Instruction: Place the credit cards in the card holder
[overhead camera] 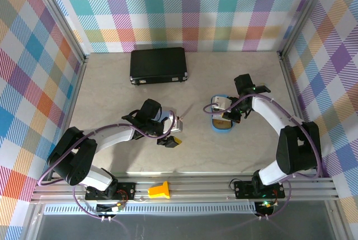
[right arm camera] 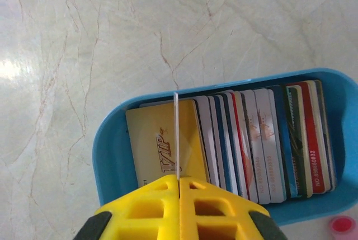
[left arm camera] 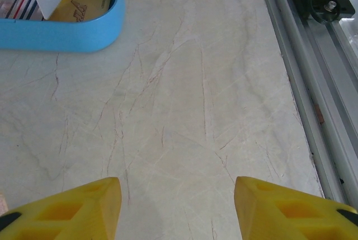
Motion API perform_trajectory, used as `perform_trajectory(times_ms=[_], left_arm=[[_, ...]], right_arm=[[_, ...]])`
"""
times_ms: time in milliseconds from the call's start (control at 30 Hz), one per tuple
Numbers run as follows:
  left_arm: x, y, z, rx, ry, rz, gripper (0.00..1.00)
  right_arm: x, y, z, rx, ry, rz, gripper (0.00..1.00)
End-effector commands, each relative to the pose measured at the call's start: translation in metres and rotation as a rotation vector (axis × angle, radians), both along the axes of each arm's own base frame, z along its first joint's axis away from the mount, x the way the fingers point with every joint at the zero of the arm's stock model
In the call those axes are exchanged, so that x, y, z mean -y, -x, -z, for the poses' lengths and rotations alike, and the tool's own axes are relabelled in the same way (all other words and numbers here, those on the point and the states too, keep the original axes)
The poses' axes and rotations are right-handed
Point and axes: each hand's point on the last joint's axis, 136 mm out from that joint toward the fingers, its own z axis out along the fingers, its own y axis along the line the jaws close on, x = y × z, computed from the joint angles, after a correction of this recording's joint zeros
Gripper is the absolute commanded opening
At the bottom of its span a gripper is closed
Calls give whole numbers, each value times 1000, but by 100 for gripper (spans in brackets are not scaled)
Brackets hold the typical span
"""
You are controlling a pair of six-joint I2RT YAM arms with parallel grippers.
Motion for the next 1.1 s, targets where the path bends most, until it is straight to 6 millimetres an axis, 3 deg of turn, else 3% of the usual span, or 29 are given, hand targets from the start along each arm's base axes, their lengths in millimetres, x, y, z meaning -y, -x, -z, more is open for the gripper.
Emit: perform_trajectory(times_ms=[0, 300, 633, 900, 1067], left_arm=[[8, 1, -9, 14, 44, 12, 56], [14, -8, -33, 24, 134, -55, 57], [21, -19, -81, 8, 314, -166, 57], [19, -23, -118, 6, 371, -219, 57], [13, -54, -155, -178, 474, -493, 56]], right_arm=[[-7, 8, -23, 0, -94, 18, 0], [-7, 2, -58, -52, -243, 219, 0], [-5, -6, -91, -240, -474, 590, 0], [-1, -19, -125, -569, -737, 983, 0], [-14, -21, -150, -827, -913, 1113, 0]])
